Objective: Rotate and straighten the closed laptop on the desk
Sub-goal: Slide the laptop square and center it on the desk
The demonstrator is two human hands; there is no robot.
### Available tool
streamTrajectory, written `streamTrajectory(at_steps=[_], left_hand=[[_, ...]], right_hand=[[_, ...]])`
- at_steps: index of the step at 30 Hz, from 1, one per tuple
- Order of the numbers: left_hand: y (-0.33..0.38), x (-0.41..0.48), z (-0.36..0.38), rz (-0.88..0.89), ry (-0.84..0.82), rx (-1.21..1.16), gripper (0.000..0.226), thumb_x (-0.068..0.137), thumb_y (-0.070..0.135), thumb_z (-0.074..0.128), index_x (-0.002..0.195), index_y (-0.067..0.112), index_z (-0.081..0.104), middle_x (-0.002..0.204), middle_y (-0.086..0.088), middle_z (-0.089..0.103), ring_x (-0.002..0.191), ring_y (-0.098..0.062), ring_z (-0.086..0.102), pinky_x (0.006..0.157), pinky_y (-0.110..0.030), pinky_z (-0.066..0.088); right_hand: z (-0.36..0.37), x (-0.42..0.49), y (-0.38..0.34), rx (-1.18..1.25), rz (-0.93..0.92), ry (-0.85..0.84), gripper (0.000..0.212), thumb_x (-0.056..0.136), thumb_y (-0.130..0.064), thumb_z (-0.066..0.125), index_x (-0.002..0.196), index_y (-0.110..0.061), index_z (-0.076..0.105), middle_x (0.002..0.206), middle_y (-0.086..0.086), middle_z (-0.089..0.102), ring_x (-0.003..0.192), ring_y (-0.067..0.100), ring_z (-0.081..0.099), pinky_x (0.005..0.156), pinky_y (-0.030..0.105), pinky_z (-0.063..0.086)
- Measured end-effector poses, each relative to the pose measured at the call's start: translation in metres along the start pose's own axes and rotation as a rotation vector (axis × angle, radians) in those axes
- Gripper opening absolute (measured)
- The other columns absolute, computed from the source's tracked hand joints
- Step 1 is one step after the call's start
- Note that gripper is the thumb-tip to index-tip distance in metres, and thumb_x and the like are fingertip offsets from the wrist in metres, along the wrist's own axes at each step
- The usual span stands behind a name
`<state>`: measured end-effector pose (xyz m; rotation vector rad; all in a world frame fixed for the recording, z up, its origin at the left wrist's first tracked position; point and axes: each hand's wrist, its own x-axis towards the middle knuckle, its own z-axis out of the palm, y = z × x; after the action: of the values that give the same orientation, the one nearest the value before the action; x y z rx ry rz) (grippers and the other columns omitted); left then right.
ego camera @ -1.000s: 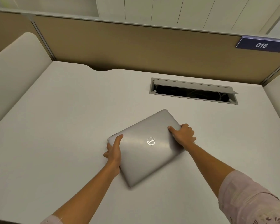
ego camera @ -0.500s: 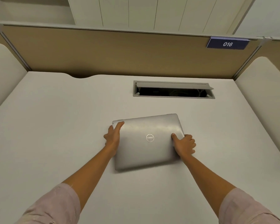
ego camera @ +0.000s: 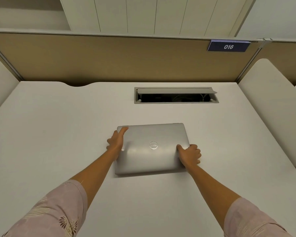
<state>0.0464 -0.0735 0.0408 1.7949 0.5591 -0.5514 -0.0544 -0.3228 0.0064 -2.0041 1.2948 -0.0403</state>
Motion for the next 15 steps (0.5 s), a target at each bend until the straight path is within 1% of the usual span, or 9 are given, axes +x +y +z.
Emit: streamTrajectory(at_steps=[2, 6, 8, 10, 12, 13, 15], left_hand=[[-0.003, 0.002, 0.000, 0.006, 0.006, 0.025, 0.085, 0.078, 0.072, 0.049, 0.150, 0.032, 0.029, 0.154, -0.011, 0.024, 0.138, -0.037, 0.026, 0.114, -0.056, 0.024], [-0.008, 0.009, 0.001, 0.032, -0.013, 0.075, 0.084, 0.085, 0.067, 0.050, 0.154, 0.034, 0.016, 0.158, -0.010, 0.015, 0.143, -0.036, 0.015, 0.114, -0.054, 0.017], [-0.011, 0.010, 0.001, 0.063, -0.012, 0.123, 0.084, 0.086, 0.064, 0.051, 0.154, 0.031, 0.014, 0.157, -0.012, 0.018, 0.142, -0.037, 0.017, 0.114, -0.054, 0.019], [-0.017, 0.009, 0.001, 0.130, 0.007, 0.234, 0.084, 0.088, 0.060, 0.053, 0.155, 0.026, 0.016, 0.154, -0.015, 0.023, 0.140, -0.037, 0.022, 0.113, -0.053, 0.024], [-0.027, 0.004, 0.004, 0.257, 0.063, 0.436, 0.085, 0.089, 0.056, 0.056, 0.155, 0.020, 0.014, 0.153, -0.016, 0.024, 0.138, -0.036, 0.024, 0.112, -0.050, 0.028], [-0.035, 0.000, 0.006, 0.355, 0.096, 0.545, 0.086, 0.090, 0.054, 0.056, 0.155, 0.018, 0.012, 0.155, -0.015, 0.022, 0.139, -0.035, 0.022, 0.113, -0.048, 0.027], [-0.052, -0.010, 0.010, 0.592, 0.108, 0.732, 0.085, 0.091, 0.056, 0.052, 0.155, 0.018, 0.012, 0.160, -0.013, 0.015, 0.143, -0.032, 0.018, 0.115, -0.047, 0.020]], right_hand=[[0.000, -0.002, 0.002, -0.040, -0.017, 0.010, 0.060, 0.083, -0.041, 0.065, 0.125, -0.004, 0.043, 0.131, 0.018, 0.048, 0.124, 0.036, 0.041, 0.100, 0.047, 0.035], [0.000, -0.005, 0.004, -0.098, -0.048, 0.044, 0.058, 0.084, -0.042, 0.063, 0.121, -0.002, 0.044, 0.127, 0.019, 0.050, 0.120, 0.038, 0.044, 0.097, 0.046, 0.038], [-0.002, -0.006, 0.006, -0.127, -0.080, 0.043, 0.057, 0.085, -0.043, 0.062, 0.120, -0.002, 0.045, 0.126, 0.019, 0.050, 0.119, 0.038, 0.045, 0.096, 0.046, 0.039], [-0.004, -0.008, 0.008, -0.180, -0.121, 0.036, 0.057, 0.087, -0.045, 0.059, 0.120, -0.001, 0.045, 0.124, 0.018, 0.050, 0.118, 0.038, 0.046, 0.093, 0.045, 0.040], [-0.006, -0.011, 0.010, -0.285, -0.196, 0.069, 0.059, 0.088, -0.047, 0.057, 0.122, 0.000, 0.046, 0.123, 0.017, 0.049, 0.116, 0.036, 0.046, 0.091, 0.044, 0.041], [-0.007, -0.013, 0.012, -0.351, -0.276, 0.102, 0.060, 0.088, -0.048, 0.056, 0.125, -0.001, 0.045, 0.125, 0.016, 0.048, 0.116, 0.034, 0.046, 0.092, 0.043, 0.041], [-0.008, -0.015, 0.018, -0.404, -0.526, 0.134, 0.066, 0.088, -0.048, 0.057, 0.136, -0.005, 0.040, 0.138, 0.015, 0.043, 0.125, 0.033, 0.042, 0.101, 0.042, 0.037]])
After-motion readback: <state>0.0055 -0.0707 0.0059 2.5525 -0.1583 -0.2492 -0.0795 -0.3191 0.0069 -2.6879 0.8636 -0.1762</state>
